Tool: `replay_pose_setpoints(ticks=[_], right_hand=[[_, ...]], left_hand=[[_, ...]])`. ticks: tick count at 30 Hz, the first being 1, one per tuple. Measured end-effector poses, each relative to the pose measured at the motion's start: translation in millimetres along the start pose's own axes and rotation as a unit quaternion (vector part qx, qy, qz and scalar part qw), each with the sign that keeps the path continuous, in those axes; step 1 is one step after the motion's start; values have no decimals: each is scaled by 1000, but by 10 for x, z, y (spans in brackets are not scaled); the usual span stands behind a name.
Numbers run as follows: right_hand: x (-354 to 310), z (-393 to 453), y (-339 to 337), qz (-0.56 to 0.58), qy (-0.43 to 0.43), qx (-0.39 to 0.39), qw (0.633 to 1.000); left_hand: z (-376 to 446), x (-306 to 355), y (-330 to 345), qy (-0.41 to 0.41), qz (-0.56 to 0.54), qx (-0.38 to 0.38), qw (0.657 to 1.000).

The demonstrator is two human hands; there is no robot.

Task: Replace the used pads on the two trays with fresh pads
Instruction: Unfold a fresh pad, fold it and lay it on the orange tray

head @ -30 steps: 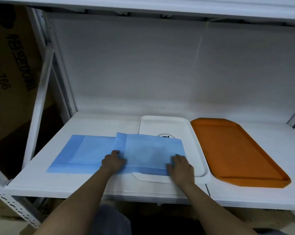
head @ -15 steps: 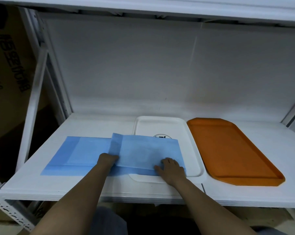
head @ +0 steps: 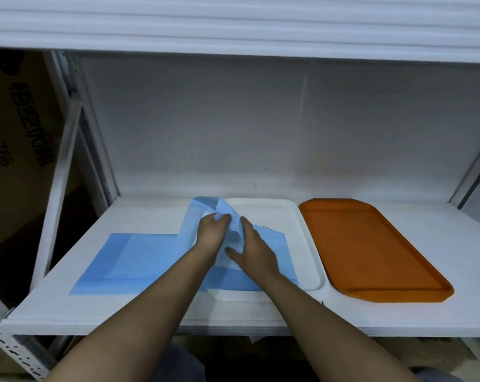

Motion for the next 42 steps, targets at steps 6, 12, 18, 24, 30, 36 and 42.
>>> replay_pose_setpoints(ticks=[6,12,18,24,30,36,42], right_hand=[[204,-121,-684,73,68,145,984],[522,-208,-1075,151,72,199,966],[617,-265,-1243,225,55,225,946],[627,-266,-1251,303,45,217,927],[514,-274,-1200,363,-29,127,923],[574,-432,-1374,394,-113,86,908],[1326,-582,-1845,361,-6,236,902]], left_hand=[[-216,480,440,139,113,-37,983],[-500,398,-315,147,193,329,913],[-215,-181,-316,64,-4,93,994],[-204,231,447,73,81,-9,994],[-175,647,1177,43,-32,-135,989],[-191,806,1838,37,-77,-256,963],[-270,736,2407,15,-68,-337,939]])
Point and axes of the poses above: each hand's wrist, its own z-axis towards the middle knuckle, its own y-axis out of the palm, x = y × z, the point moved 9 cm from there along z, towards the middle knuckle, and after that the axes turned 14 degrees about -x, right-handed, at the moved point
